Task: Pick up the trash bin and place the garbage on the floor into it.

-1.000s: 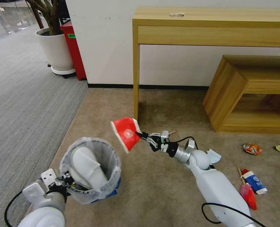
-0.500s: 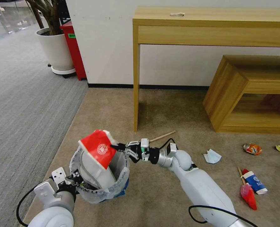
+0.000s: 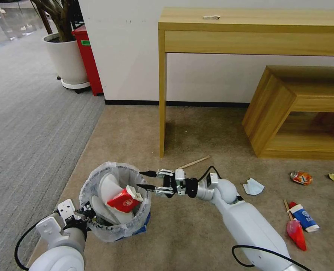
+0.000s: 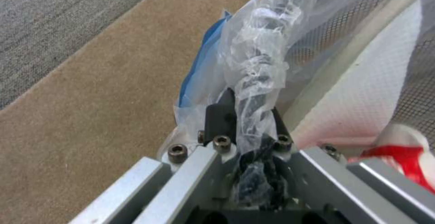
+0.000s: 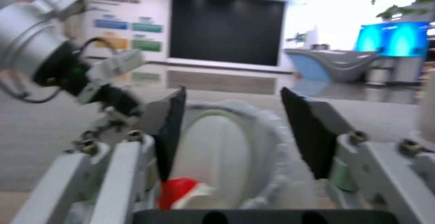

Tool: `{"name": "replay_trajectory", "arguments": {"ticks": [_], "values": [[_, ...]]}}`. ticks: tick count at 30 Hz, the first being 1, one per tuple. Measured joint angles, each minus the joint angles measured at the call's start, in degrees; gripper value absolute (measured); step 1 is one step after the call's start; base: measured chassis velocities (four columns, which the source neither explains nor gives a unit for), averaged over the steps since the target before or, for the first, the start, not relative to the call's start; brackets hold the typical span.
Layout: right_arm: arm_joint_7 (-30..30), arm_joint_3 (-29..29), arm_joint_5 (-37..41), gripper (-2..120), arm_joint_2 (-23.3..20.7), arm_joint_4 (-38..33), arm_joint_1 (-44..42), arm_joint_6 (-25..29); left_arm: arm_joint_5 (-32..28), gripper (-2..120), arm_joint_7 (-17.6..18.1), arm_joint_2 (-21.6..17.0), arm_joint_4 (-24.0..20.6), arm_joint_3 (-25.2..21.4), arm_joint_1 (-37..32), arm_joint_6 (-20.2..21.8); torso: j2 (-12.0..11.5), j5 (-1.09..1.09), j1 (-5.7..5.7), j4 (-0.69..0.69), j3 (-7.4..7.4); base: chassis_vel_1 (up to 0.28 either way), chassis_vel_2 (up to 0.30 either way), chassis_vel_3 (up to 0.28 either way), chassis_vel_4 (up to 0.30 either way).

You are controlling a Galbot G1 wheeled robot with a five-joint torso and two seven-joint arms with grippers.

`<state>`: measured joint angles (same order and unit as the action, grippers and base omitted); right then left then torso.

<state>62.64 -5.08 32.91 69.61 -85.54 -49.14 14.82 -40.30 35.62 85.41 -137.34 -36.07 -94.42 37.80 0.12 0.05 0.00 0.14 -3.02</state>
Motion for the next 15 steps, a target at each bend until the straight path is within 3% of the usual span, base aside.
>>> {"name": "replay_trajectory", "arguments": {"ticks": [5,7,8,9,11,12,15], "values": [[-7.4,-3.0,2.1,77,-0.9,-3.1,-2.0,1.0,-0.7,1,0.1,-0.3,-0.1,-0.9,0.0,0.1,0.0,0.00,0.00,-0.01,0.00,0.000,0.000,0.000,0.000],[-18.8,-5.7,1.9,86,-1.3,-6.7,-3.8,0.1,-1.7,1,0.6,-0.7,-0.1,-1.9,0.2,0.1,0.0,0.00,0.00,-0.01,0.01,0.000,0.000,0.000,0.000],[-27.4,-7.4,0.3,93,-1.7,-9.1,-5.0,-1.1,-2.0,1,0.9,-1.0,-0.1,-2.6,0.4,0.1,0.0,0.00,0.00,-0.01,0.00,0.000,0.000,0.000,0.000],[-27.4,-7.4,0.3,93,-1.7,-9.1,-5.0,-1.1,-2.0,1,0.9,-1.0,-0.1,-2.6,0.4,0.1,0.0,0.00,0.00,-0.01,0.00,0.000,0.000,0.000,0.000],[-40.3,-9.7,-1.7,99,-2.2,-11.5,-7.0,-1.0,-2.4,1,1.3,-1.3,0.0,-3.4,0.4,0.1,0.0,0.00,0.00,0.00,0.00,0.000,0.000,0.000,0.000],[-40.3,-9.7,-1.7,99,-2.2,-11.5,-7.0,-1.0,-2.4,1,1.3,-1.3,0.0,-3.4,0.4,0.1,0.0,0.00,0.00,0.00,0.00,0.000,0.000,0.000,0.000],[-49.3,-14.9,-3.0,100,-1.7,-12.8,-10.3,-1.0,-2.3,1,1.5,-1.6,0.1,-4.1,0.4,-0.1,0.0,0.01,0.00,0.00,0.01,0.000,0.000,0.000,0.000]]}}
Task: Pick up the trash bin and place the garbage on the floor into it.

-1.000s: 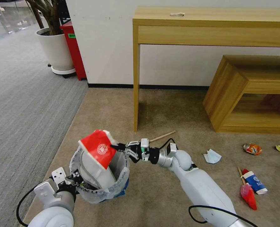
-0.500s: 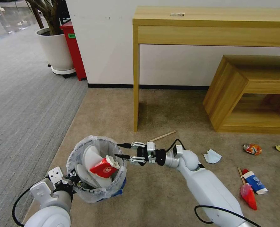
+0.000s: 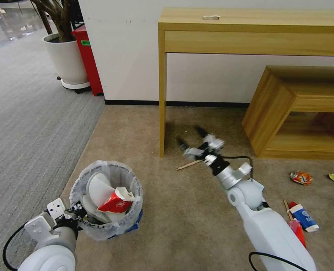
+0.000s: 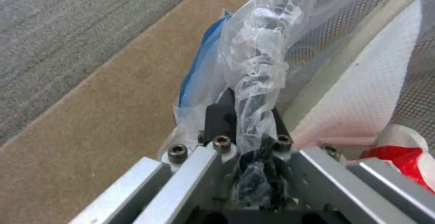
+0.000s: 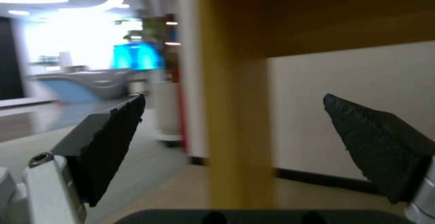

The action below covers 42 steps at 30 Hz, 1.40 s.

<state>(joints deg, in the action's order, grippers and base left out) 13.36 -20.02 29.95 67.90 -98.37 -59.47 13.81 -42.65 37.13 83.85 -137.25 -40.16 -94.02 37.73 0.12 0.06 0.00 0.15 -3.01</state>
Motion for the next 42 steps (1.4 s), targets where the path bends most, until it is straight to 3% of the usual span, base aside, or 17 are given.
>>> {"name": "replay_trajectory", "arguments": {"ticks": [8,15,42], "values": [[-0.5,-10.1,-2.5,100,2.6,-1.3,-7.8,1.9,0.7,1,0.2,-0.3,0.1,-0.6,-0.1,-1.3,0.0,-0.01,0.00,0.00,0.00,0.000,0.000,0.000,0.000],[-0.5,-15.0,-2.5,100,2.8,-2.7,-14.5,4.4,1.0,1,0.2,-0.5,-0.1,-0.6,0.0,-1.7,0.0,0.00,0.00,0.00,0.00,0.000,0.000,0.000,0.000],[1.9,-14.3,-3.4,100,4.4,-4.0,-15.9,5.2,2.1,1,-0.9,-0.5,-0.4,-0.3,-0.4,-2.4,0.0,-0.01,0.00,-0.01,0.00,0.000,0.000,0.000,0.000]]}}
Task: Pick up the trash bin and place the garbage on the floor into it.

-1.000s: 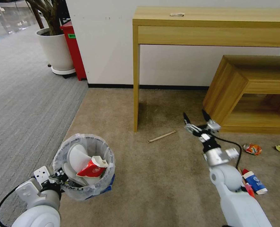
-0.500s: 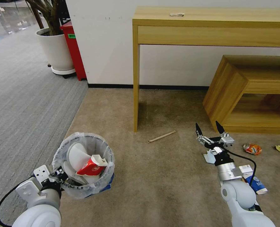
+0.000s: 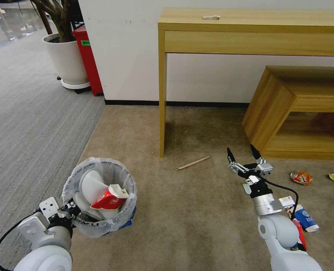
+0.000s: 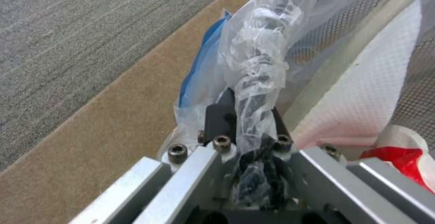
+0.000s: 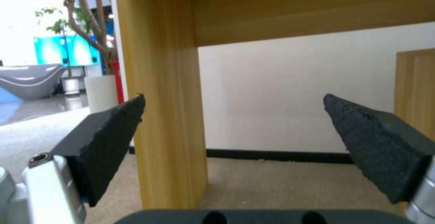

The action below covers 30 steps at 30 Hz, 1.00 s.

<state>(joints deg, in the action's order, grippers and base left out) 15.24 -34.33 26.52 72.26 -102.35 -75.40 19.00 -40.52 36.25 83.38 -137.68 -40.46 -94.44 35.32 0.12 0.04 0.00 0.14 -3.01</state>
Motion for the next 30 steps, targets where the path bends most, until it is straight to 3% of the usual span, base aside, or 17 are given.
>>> {"name": "replay_trajectory", "arguments": {"ticks": [12,30], "values": [[0.0,-0.4,0.1,100,0.0,-0.5,-0.3,-0.4,0.1,1,-0.4,-0.2,-1.2,0.1,-1.1,-0.3,0.0,-0.01,0.00,0.02,0.00,-0.091,0.094,0.097,-0.099],[-0.6,-0.1,0.1,100,0.2,-0.3,0.0,-0.4,0.0,1,-0.5,-0.6,-2.1,-0.1,-1.8,-0.4,0.0,0.01,0.00,0.02,-0.01,-0.286,0.292,0.293,-0.293]]}}
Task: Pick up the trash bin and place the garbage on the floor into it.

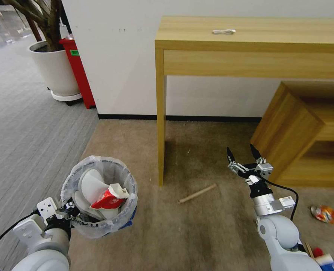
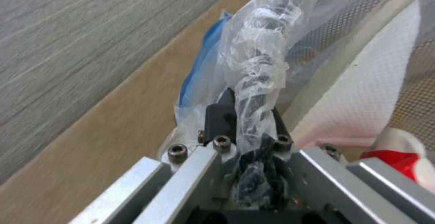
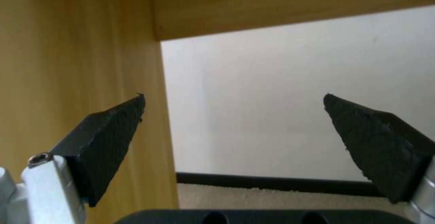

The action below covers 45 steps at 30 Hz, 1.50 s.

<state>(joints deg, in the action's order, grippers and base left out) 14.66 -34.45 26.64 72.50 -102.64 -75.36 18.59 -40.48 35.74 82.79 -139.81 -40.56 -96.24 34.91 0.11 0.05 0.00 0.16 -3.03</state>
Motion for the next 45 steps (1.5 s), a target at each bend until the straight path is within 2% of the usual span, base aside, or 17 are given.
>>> {"name": "replay_trajectory", "arguments": {"ticks": [1,8,15,35,37,38,39,41,42,43,44,45], "values": [[-0.1,0.1,0.1,100,0.0,0.0,0.0,0.0,0.0,1,0.0,0.0,0.0,0.1,0.0,0.0,0.0,0.01,0.00,-0.03,0.00,-0.295,0.286,0.310,-0.310],[-1.5,0.8,0.1,100,-0.3,0.0,0.0,-1.3,-0.1,1,-0.1,0.0,0.1,0.1,0.1,0.0,0.0,-0.02,0.01,-0.02,-0.01,-0.174,0.171,0.176,-0.181],[-5.0,2.0,0.2,100,-0.4,0.1,0.1,-4.0,0.0,1,-0.1,0.0,0.1,0.1,-0.2,0.0,0.0,-0.01,0.00,-0.01,0.03,0.042,-0.041,-0.032,0.025],[-8.9,3.8,-0.7,100,-0.7,1.5,-0.2,-9.3,0.1,1,-0.1,0.3,0.0,0.1,-0.1,0.1,0.0,0.00,0.00,-0.01,0.02,0.000,0.000,0.000,0.000],[-11.3,5.1,-0.1,100,-0.8,1.6,-0.1,-14.1,0.3,1,0.0,0.5,0.3,0.4,0.1,0.1,0.0,-0.01,0.00,-0.02,0.02,0.000,0.000,0.000,0.000],[-14.3,6.3,0.9,100,-1.0,1.0,0.2,-20.3,0.6,1,-0.1,0.5,0.6,0.7,0.3,0.1,0.0,0.00,0.00,-0.01,0.01,0.000,0.000,0.000,0.000],[-14.3,6.3,0.9,100,-1.0,1.0,0.2,-20.3,0.6,1,-0.1,0.5,0.6,0.7,0.3,0.1,0.0,0.00,0.00,-0.01,0.01,0.000,0.000,0.000,0.000],[-20.7,8.6,3.6,100,-1.2,0.1,1.7,-33.1,0.9,1,0.0,0.6,0.9,1.0,0.6,0.2,0.0,-0.01,0.00,-0.01,0.01,0.000,0.000,0.000,0.000],[-23.4,9.3,5.2,100,-1.2,0.1,2.8,-37.8,0.9,1,0.0,0.6,1.0,1.0,0.7,0.2,0.0,-0.01,0.00,-0.01,0.01,0.000,0.000,0.000,0.000],[-23.4,9.3,5.2,100,-1.2,0.1,2.8,-37.8,0.9,1,0.0,0.6,1.0,1.0,0.7,0.2,0.0,-0.01,0.00,-0.01,0.01,0.000,0.000,0.000,0.000],[-24.8,9.7,6.1,100,-1.2,0.2,3.5,-40.4,0.9,1,-0.1,0.6,1.1,1.0,0.8,0.2,0.0,-0.01,0.00,-0.01,0.01,0.000,0.000,0.000,0.000],[-27.9,10.9,8.9,100,-1.1,1.0,5.3,-46.0,0.9,1,-0.1,0.6,1.2,1.0,0.8,0.2,0.0,-0.01,0.00,-0.01,0.01,0.000,0.000,0.000,0.000]]}}
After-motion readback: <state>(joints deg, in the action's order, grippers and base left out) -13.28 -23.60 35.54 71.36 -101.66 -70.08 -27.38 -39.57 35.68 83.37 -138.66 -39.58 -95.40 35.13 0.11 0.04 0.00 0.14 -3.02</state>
